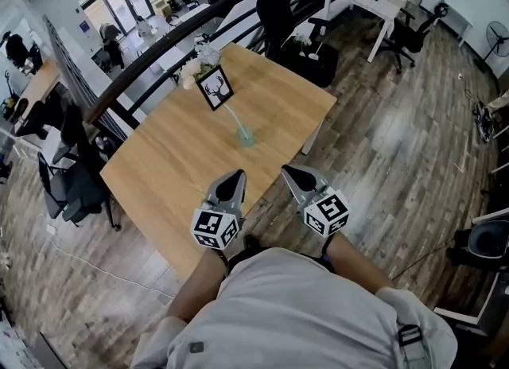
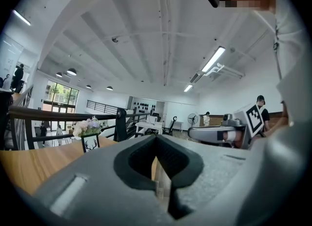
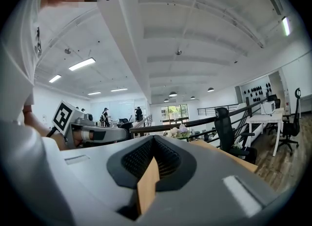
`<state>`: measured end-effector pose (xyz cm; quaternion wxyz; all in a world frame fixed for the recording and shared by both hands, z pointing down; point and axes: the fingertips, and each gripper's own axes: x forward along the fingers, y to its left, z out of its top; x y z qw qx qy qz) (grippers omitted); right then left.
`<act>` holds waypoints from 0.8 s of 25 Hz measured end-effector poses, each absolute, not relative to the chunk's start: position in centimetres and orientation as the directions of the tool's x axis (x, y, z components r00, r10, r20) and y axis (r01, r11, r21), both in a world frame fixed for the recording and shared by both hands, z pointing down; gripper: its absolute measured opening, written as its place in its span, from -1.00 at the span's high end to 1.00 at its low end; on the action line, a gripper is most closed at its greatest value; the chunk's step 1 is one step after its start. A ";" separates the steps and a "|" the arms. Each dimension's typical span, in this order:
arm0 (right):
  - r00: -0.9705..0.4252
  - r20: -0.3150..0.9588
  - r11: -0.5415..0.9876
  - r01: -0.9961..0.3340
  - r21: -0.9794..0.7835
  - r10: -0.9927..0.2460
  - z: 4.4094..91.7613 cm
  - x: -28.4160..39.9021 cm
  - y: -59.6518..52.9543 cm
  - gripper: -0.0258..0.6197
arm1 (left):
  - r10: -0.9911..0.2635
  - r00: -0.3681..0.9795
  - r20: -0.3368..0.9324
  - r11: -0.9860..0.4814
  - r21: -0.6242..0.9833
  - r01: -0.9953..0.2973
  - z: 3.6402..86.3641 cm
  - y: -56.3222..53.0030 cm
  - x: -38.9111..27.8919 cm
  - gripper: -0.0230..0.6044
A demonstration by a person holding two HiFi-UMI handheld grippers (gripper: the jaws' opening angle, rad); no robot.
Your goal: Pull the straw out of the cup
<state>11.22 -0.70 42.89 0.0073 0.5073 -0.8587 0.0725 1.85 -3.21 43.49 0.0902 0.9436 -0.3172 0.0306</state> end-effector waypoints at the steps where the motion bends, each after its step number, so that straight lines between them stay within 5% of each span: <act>1: -0.488 0.087 0.478 -0.871 -0.112 -0.869 42.7 10.4 -1.6 0.89 | -0.591 0.799 0.114 -0.784 0.154 -0.602 43.3 -3.9 1.2 0.91; 20: -0.555 0.139 0.540 -0.831 -0.129 -0.820 45.1 4.4 -15.2 0.83 | -0.635 0.759 0.141 -0.738 0.180 -0.651 45.3 -15.0 -4.5 0.91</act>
